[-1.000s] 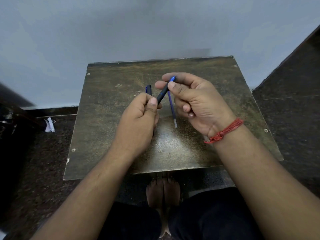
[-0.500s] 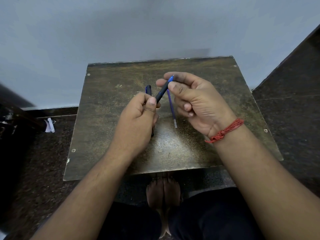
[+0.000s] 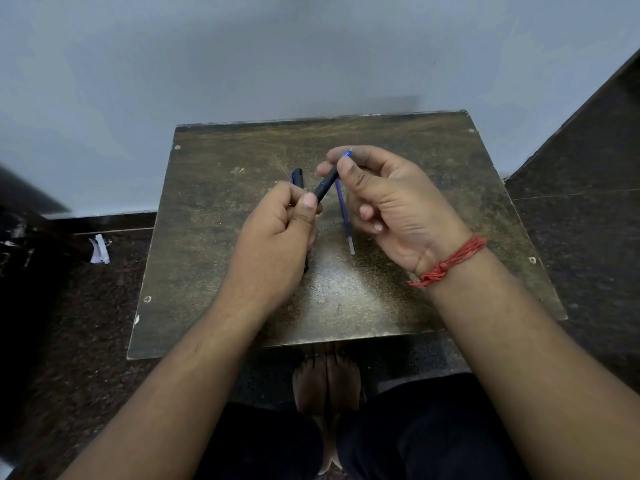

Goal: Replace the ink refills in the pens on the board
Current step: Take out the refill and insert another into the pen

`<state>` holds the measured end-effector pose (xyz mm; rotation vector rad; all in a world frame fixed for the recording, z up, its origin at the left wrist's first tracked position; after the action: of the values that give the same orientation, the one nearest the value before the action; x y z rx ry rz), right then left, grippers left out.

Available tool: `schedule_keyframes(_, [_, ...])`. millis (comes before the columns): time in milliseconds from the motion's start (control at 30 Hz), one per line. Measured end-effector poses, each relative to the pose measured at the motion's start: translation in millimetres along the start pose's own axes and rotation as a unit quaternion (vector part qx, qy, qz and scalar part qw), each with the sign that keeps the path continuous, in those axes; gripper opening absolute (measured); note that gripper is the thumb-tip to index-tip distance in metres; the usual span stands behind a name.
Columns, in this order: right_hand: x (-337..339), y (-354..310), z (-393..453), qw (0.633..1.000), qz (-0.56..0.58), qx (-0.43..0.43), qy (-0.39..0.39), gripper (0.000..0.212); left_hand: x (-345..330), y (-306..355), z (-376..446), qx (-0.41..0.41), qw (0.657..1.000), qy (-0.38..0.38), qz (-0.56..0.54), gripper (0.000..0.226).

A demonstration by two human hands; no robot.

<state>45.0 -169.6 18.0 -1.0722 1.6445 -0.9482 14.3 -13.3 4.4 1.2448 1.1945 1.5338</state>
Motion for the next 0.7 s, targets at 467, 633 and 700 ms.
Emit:
schedule_keyframes(467, [-0.6,-3.4,-0.8,1.000,0.024,0.006,-0.001,0.014,-1.6,5.1,-1.5,-0.015,1.000,-0.015,0.017,0.023])
schedule_keyframes(633, [-4.9,-2.6,-2.8,0.999,0.044,-0.010,0.022,0.021,-1.4,9.6,-3.1,-0.041,0.999,0.007,0.029,0.026])
schedule_keyframes(700, [-6.4,-1.9,-3.3,0.998,0.053,-0.017,0.031,0.021,-0.4,11.3,-3.9,-0.059,0.997,0.022,0.046,0.025])
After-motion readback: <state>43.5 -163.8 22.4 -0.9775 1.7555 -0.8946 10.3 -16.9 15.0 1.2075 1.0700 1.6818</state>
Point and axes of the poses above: each hand's wrist, its own z-axis towards the middle knuckle, its own x-axis out of the back of the hand, y = z × x, the point moved 3 cm from there along z, towards the middle knuckle, and after that the axes turned 15 degrees about y, right-handed, at the moved point
